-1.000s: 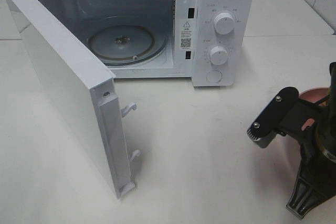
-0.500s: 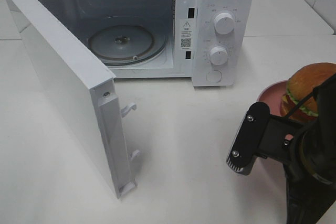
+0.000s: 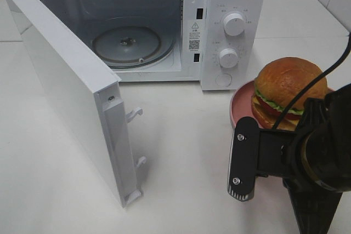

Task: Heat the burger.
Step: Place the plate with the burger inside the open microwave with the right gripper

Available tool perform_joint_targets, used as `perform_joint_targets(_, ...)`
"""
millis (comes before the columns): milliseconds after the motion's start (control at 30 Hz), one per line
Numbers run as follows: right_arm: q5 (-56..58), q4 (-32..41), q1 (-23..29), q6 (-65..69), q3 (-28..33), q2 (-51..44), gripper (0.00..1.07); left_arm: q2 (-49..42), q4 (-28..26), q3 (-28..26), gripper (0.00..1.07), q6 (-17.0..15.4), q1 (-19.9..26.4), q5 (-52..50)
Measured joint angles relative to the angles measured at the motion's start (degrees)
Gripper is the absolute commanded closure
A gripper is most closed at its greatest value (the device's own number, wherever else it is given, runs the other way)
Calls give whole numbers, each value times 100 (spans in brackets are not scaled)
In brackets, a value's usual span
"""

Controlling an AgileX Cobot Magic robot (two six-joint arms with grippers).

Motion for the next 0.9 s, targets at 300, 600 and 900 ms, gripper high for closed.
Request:
perform_joint_targets(300, -390, -183, 0, -900, 0, 0, 107, 0, 0, 0, 9, 0, 0, 0)
perform_joint_targets(600, -1043, -286, 6, -1346, 46, 0, 107, 0, 0, 0, 9, 0, 0, 0)
perform_joint_targets(900, -1730, -430, -304, -2320, 46, 0, 107, 0, 0, 0, 9, 0, 0, 0)
